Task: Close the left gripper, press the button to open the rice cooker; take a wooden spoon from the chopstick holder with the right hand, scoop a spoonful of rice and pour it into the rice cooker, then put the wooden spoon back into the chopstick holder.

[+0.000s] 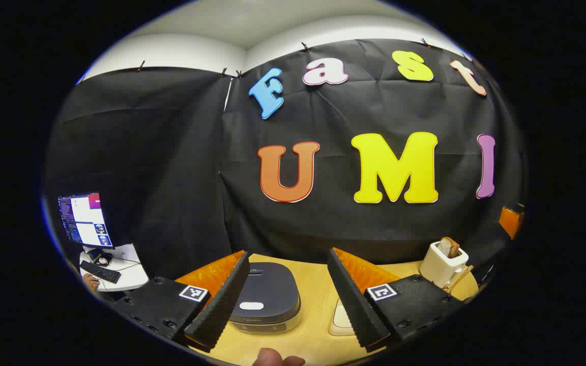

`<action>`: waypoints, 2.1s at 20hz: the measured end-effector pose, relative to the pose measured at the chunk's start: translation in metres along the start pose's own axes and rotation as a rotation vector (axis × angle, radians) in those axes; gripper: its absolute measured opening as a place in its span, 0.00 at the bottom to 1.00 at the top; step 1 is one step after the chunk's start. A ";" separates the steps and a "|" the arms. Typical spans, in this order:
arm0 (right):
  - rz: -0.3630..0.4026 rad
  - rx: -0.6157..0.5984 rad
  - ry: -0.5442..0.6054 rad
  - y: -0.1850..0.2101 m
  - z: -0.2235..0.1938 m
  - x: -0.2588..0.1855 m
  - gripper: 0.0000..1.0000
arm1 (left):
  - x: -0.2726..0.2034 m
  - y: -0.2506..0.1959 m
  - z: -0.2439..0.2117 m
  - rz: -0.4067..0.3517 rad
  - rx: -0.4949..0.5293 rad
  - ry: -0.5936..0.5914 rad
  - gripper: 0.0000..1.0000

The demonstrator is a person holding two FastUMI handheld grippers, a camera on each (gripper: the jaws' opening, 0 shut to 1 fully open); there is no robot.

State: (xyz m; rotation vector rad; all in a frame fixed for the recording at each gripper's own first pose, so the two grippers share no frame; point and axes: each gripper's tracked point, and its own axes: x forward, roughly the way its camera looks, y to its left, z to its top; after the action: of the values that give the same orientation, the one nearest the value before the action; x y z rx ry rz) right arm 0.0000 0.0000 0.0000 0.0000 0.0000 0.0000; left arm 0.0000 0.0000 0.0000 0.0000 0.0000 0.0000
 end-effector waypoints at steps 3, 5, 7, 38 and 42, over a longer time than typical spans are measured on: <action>-0.020 -0.021 -0.014 0.010 0.004 -0.003 0.92 | 0.005 0.007 -0.002 -0.035 0.000 0.001 0.98; -0.033 -0.046 -0.019 0.020 0.004 -0.002 0.92 | 0.008 0.013 -0.007 -0.056 -0.005 0.012 0.97; -0.032 -0.053 -0.008 0.034 0.001 -0.003 0.95 | 0.009 0.020 -0.014 -0.070 -0.012 0.025 0.98; 0.025 -0.148 0.088 0.090 -0.041 0.004 0.95 | 0.058 0.092 -0.174 -0.129 -0.017 0.671 0.48; 0.016 -0.135 0.110 0.077 -0.050 0.009 0.94 | 0.071 0.084 -0.190 -0.140 -0.097 0.754 0.21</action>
State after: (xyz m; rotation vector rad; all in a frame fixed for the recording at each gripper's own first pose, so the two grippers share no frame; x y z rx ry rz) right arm 0.0090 0.0770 -0.0499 -0.1347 0.1103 0.0162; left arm 0.0713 0.0840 -0.1898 -0.0973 0.7543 -0.1397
